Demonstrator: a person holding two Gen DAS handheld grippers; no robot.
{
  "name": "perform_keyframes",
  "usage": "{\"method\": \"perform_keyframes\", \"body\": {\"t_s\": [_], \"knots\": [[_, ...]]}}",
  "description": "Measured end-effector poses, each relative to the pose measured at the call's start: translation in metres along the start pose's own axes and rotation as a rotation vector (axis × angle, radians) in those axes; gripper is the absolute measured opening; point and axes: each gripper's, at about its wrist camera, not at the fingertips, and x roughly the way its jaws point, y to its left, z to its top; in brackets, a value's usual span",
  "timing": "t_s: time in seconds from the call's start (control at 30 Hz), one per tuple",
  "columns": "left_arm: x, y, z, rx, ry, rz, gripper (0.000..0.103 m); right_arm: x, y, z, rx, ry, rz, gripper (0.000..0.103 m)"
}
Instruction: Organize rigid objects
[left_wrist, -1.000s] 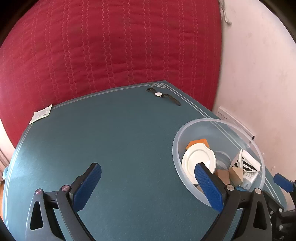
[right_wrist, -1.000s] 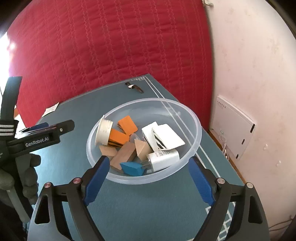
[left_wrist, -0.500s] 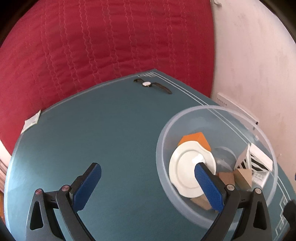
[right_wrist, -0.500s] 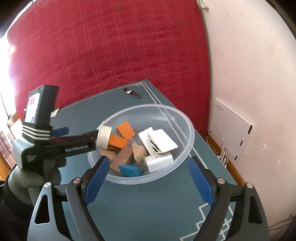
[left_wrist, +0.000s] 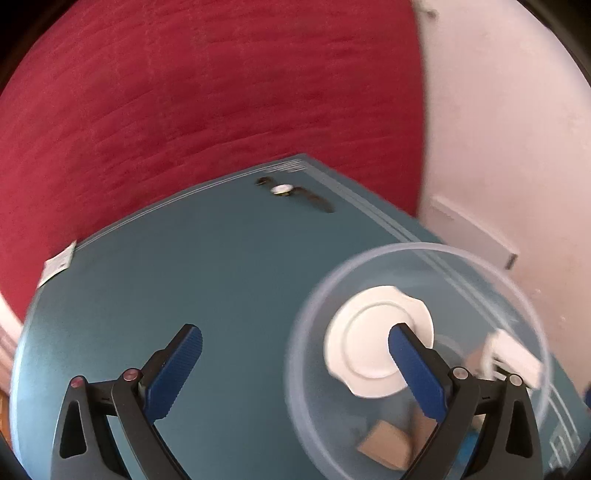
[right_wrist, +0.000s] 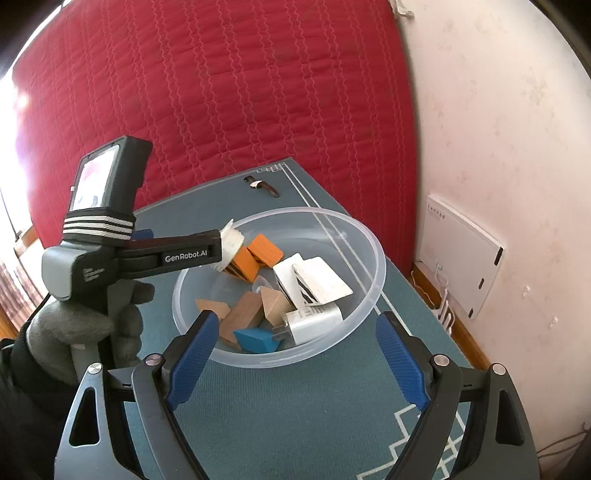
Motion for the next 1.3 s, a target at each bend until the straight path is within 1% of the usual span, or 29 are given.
{"method": "perform_keyframes", "body": {"t_s": [0.03, 0.13, 0.2, 0.27, 0.5, 0.73, 0.83, 0.93, 1.0, 1.07, 1.13, 1.3], "knots": [[-0.003, -0.005, -0.001, 0.020, -0.004, -0.029, 0.103, 0.000, 0.000, 0.000, 0.001, 0.000, 0.000, 0.088], [-0.005, -0.020, -0.006, 0.076, 0.002, -0.070, 0.103, 0.000, -0.001, 0.000, 0.006, 0.002, -0.002, 0.088], [-0.004, -0.029, -0.010, 0.109, 0.012, -0.078, 0.103, -0.001, -0.002, 0.001, 0.008, 0.002, -0.003, 0.088], [-0.002, -0.031, -0.012, 0.118, 0.019, -0.078, 0.103, -0.003, -0.003, 0.002, 0.007, -0.001, -0.001, 0.088], [-0.008, -0.002, -0.013, 0.053, 0.036, -0.057, 0.103, 0.000, -0.006, 0.003, 0.012, -0.001, -0.002, 0.088], [-0.018, 0.018, -0.022, -0.031, 0.061, -0.077, 0.103, 0.002, -0.003, 0.000, -0.003, 0.011, 0.001, 0.088], [-0.023, 0.024, -0.024, -0.049, 0.059, -0.068, 0.103, 0.004, -0.002, -0.001, -0.012, 0.026, 0.004, 0.088], [-0.034, 0.028, -0.028, -0.053, 0.038, -0.025, 0.103, 0.004, -0.001, -0.002, -0.016, 0.031, 0.005, 0.089], [-0.041, 0.033, -0.032, -0.058, 0.037, 0.008, 0.103, 0.004, -0.001, -0.002, -0.016, 0.034, 0.006, 0.093], [-0.049, 0.040, -0.038, -0.088, 0.040, 0.011, 0.103, 0.004, -0.002, -0.002, -0.015, 0.033, 0.003, 0.097], [-0.056, 0.045, -0.042, -0.110, 0.037, 0.009, 0.103, 0.004, -0.002, -0.002, -0.012, 0.037, -0.001, 0.097], [-0.084, 0.050, -0.048, -0.131, -0.031, 0.067, 0.103, 0.000, 0.000, -0.003, -0.023, 0.040, -0.013, 0.098]]}}
